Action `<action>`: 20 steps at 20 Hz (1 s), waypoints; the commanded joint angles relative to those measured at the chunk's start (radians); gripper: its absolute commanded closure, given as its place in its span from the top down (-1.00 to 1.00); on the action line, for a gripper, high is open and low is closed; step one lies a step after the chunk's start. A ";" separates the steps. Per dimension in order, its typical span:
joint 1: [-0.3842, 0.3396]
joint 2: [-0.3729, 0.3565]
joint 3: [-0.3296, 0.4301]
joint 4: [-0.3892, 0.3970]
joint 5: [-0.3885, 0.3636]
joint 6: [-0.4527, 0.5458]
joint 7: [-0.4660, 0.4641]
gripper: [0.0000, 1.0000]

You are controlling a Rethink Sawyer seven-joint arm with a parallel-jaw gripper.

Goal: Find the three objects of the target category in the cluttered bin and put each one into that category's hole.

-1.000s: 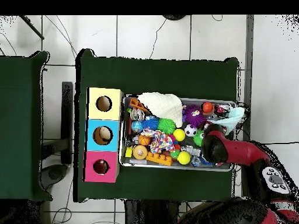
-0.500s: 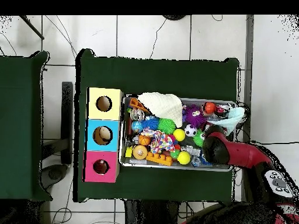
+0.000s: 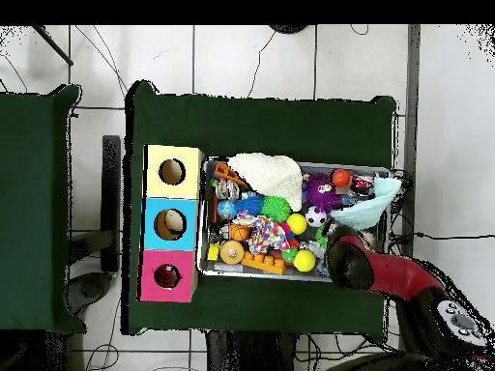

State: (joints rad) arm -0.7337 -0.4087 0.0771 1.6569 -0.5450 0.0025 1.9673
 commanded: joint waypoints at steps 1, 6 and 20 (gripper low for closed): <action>-0.053 -0.032 0.108 0.245 0.081 0.184 0.108 -1.00; -0.082 -0.083 0.125 0.324 0.125 0.222 0.088 -1.00; -0.162 -0.222 0.186 0.453 0.238 0.374 0.028 -1.00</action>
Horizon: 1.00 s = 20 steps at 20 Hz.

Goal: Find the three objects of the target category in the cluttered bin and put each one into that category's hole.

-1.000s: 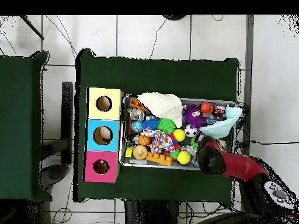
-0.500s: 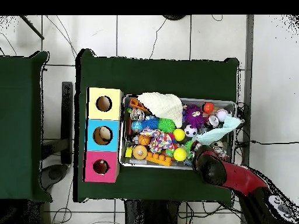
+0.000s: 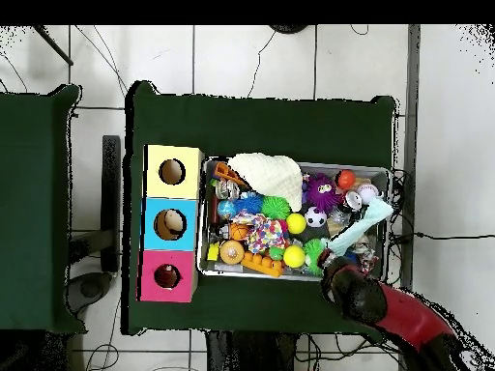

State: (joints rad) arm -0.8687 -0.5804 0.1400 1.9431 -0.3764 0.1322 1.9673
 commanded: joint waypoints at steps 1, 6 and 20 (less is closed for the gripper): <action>-0.019 -0.034 0.121 0.161 0.076 0.240 0.038 -1.00; -0.036 -0.056 0.150 0.206 0.125 0.241 0.064 -1.00; -0.073 -0.076 0.272 0.231 0.123 0.132 0.006 -1.00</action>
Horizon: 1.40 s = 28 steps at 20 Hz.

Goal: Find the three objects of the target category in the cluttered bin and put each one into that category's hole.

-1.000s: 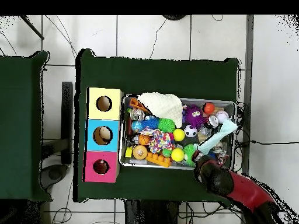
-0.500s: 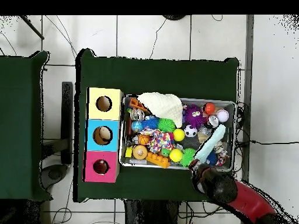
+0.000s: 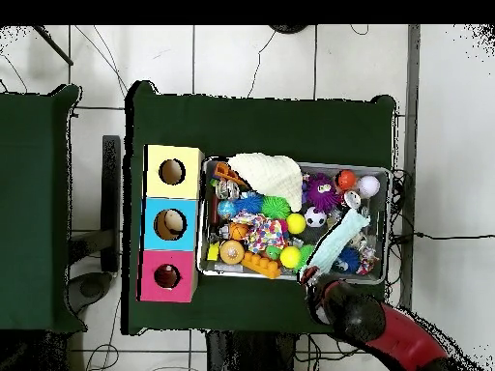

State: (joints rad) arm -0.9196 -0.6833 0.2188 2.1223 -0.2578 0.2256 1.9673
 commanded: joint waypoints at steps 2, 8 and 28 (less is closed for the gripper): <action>-0.043 0.054 0.263 0.045 -0.003 -0.033 0.011 -1.00; -0.100 0.129 0.444 0.044 -0.041 -0.170 0.026 -1.00; -0.081 0.221 0.374 -0.198 -0.363 -0.265 -0.086 -1.00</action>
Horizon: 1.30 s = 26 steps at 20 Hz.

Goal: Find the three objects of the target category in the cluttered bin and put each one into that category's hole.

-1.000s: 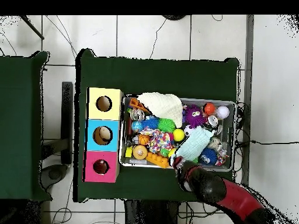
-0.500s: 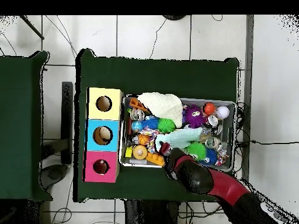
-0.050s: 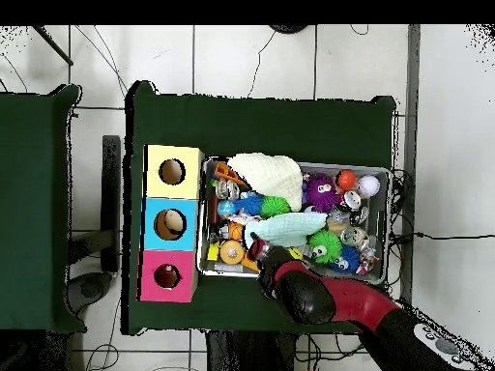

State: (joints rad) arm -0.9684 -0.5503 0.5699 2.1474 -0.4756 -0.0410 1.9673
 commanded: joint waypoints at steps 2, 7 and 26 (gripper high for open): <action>0.042 0.083 -0.090 -0.304 -0.186 -0.040 -0.072 -1.00; 0.143 0.115 -0.227 -0.444 -0.246 0.001 -0.057 -1.00; 0.100 0.053 -0.146 -0.406 -0.217 0.211 -0.046 1.00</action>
State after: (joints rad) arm -0.8403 -0.4759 0.4359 1.8675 -0.7012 -0.0212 1.9673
